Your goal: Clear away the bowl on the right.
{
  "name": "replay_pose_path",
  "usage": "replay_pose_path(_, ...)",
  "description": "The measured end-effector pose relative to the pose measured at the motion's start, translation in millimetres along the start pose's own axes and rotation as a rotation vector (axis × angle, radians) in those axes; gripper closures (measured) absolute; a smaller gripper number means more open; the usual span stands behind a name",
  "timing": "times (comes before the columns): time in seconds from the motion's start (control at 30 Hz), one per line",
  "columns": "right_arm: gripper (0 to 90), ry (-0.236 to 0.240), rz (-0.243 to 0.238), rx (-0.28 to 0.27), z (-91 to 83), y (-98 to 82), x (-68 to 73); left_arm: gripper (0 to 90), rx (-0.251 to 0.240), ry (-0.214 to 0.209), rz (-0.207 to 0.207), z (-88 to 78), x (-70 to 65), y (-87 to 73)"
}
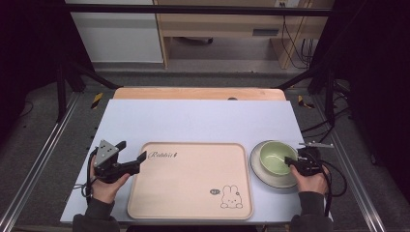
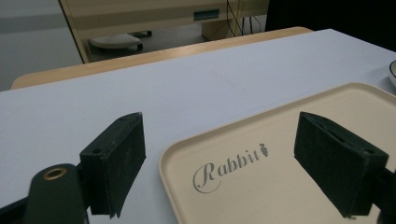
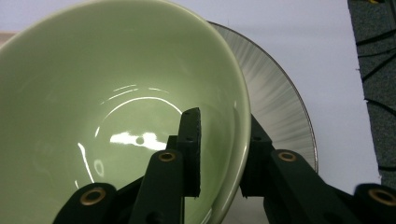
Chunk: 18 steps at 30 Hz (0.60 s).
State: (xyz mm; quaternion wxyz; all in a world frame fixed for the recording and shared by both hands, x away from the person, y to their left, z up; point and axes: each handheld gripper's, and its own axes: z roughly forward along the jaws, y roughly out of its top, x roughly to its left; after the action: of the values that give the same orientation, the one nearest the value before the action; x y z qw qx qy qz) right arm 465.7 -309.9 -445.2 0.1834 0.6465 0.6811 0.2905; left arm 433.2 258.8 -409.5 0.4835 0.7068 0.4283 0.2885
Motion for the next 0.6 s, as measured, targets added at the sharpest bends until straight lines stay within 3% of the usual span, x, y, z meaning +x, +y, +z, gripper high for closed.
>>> replay_pose_path(0.6, 81.9, -0.011, 0.050, 0.018, 2.1, 2.4, -1.6, 16.2, 0.003, 0.000, 0.001, 0.5, -0.4, -0.2)
